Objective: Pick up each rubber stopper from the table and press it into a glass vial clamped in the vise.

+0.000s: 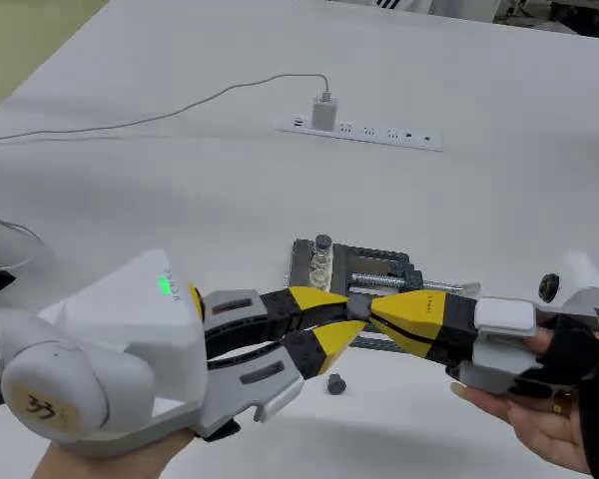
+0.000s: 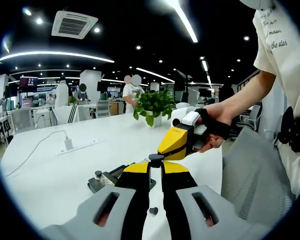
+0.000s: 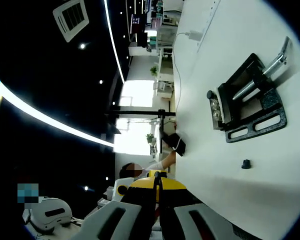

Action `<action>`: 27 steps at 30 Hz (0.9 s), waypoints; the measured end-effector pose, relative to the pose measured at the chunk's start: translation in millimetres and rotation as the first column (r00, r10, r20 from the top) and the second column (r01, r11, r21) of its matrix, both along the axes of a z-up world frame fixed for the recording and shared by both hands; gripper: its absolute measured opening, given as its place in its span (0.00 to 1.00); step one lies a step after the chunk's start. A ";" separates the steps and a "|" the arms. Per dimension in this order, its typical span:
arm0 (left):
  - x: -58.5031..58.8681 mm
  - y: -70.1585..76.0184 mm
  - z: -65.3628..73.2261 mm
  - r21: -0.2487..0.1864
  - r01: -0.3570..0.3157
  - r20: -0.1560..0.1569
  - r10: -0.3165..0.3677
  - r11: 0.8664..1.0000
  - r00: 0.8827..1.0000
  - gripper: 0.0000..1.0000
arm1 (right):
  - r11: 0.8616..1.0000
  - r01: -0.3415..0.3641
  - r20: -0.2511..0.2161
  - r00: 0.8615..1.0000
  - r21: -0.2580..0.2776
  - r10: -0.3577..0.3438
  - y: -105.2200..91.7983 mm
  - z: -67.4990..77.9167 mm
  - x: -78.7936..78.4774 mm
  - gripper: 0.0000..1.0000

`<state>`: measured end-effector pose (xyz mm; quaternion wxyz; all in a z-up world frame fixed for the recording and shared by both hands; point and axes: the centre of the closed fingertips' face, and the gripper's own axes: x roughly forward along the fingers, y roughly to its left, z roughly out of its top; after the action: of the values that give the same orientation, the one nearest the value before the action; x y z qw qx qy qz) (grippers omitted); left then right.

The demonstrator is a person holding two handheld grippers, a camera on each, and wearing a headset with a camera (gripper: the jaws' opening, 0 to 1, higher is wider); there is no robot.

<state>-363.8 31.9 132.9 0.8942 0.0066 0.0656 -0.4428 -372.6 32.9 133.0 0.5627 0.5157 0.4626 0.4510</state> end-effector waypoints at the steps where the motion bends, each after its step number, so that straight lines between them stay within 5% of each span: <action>1: 0.1 0.1 0.0 -0.002 -0.001 -0.002 0.001 1.000 1.000 0.05 | 1.000 0.001 -0.002 1.000 0.001 -0.001 0.0 0.1 0.0 0.00; 6: 0.2 -0.2 0.8 -0.005 0.001 -0.002 -0.001 1.000 1.000 0.04 | 1.000 0.005 0.009 1.000 0.003 -0.005 -0.8 0.7 1.1 0.00; 9: 0.0 -0.3 1.0 -0.005 0.003 -0.002 -0.003 1.000 1.000 0.04 | 1.000 0.001 0.087 0.996 -0.006 0.000 -0.5 2.9 1.0 0.00; 12: 0.0 -0.6 -0.2 -0.003 0.005 -0.010 -0.005 1.000 1.000 0.04 | 0.999 -0.015 0.196 0.980 -0.049 0.024 -1.7 4.8 1.1 0.02; 14: 0.2 0.1 -2.3 0.007 0.006 -0.012 -0.006 1.000 1.000 0.04 | 0.997 -0.023 0.242 0.969 -0.077 0.041 -4.3 8.0 3.3 0.13; 17: -0.9 -0.2 -7.1 0.021 0.015 -0.024 -0.015 1.000 1.000 0.04 | 0.988 -0.050 0.363 0.926 -0.148 0.102 -8.7 10.3 5.1 0.22; 20: -2.5 -0.9 -10.9 0.031 0.025 -0.035 -0.024 0.999 0.999 0.04 | 0.964 -0.093 0.491 0.846 -0.249 0.208 -11.3 10.2 3.0 0.30; 25: -5.9 -3.7 -16.9 0.048 0.050 -0.053 -0.048 0.998 0.997 0.04 | 0.881 -0.146 0.643 0.632 -0.449 0.432 -13.0 5.9 -4.6 0.33; 27: -7.0 -4.8 -18.4 0.054 0.058 -0.058 -0.055 0.997 0.997 0.04 | 0.861 -0.154 0.656 0.586 -0.486 0.475 -12.6 5.6 -6.1 0.33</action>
<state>-370.8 27.1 114.6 0.8785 0.0207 0.1030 -0.4661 -378.7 20.3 138.6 0.7002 0.0682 0.3474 0.6201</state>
